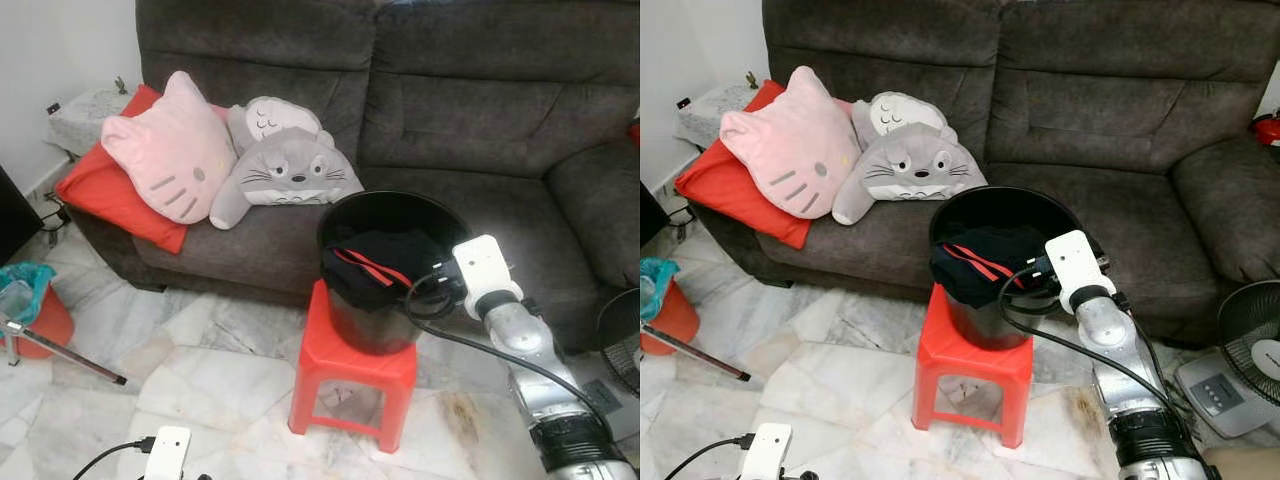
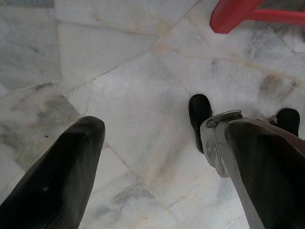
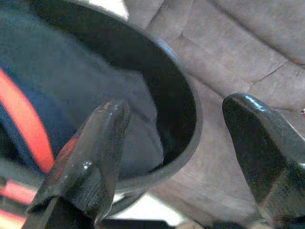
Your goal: Hang hanger
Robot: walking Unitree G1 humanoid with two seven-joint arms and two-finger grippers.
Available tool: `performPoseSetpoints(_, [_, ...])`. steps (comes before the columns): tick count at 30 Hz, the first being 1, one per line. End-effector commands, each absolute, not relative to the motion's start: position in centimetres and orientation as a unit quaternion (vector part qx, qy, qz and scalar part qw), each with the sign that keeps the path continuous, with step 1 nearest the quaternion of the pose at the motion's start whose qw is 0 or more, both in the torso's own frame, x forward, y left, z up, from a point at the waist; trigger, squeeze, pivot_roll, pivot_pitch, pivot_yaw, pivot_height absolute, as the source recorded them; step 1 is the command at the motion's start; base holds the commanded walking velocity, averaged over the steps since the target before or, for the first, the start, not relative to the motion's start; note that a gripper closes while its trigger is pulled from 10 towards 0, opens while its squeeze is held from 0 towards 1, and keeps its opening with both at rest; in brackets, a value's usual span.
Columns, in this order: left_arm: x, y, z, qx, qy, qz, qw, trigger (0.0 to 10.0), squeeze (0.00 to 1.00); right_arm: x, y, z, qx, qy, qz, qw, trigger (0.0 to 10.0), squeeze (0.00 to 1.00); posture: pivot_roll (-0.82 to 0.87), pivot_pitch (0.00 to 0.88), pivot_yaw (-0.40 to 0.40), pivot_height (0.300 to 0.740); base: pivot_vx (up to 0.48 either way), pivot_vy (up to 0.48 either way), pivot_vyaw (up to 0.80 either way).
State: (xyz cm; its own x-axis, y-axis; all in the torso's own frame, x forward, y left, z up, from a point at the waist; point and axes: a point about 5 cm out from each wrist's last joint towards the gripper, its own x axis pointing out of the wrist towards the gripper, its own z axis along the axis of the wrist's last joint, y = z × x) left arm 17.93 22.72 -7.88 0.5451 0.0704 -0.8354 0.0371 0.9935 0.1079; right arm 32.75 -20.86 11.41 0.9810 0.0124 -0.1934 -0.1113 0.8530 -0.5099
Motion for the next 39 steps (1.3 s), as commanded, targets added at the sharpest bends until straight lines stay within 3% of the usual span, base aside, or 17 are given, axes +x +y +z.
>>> performPoseSetpoints(1, [17.5, 22.8, -8.1, 0.053, 0.486, 0.007, 0.873, 10.0, 0.00, 33.1, -20.4, 12.0, -0.274, 0.090, 0.039, 0.957, 10.0, 0.00, 0.01, 0.000, 0.015, 0.732, 0.000, 0.000, 0.00])
performPoseSetpoints(10, [17.4, 22.8, -8.1, 0.040, 0.485, 0.009, 0.874, 10.0, 0.00, 33.2, -19.3, 15.8, -0.218, -0.049, 0.023, 0.974, 10.0, 0.00, 0.01, 0.000, 0.015, 0.732, 0.000, 0.000, 0.00])
performPoseSetpoints(20, [17.3, 22.7, -8.1, 0.035, 0.485, 0.007, 0.874, 10.0, 0.00, 33.0, -18.4, 15.1, -0.225, -0.038, 0.043, 0.973, 10.0, 0.00, 0.02, 0.000, 0.015, 0.732, 0.000, 0.000, 0.00])
performPoseSetpoints(39, [17.4, 22.7, -8.1, 0.032, 0.485, 0.003, 0.874, 10.0, 0.00, 33.0, -18.1, 15.1, -0.236, -0.047, 0.045, 0.969, 10.0, 0.00, 0.02, 0.000, 0.013, 0.732, 0.266, 0.000, 0.00])
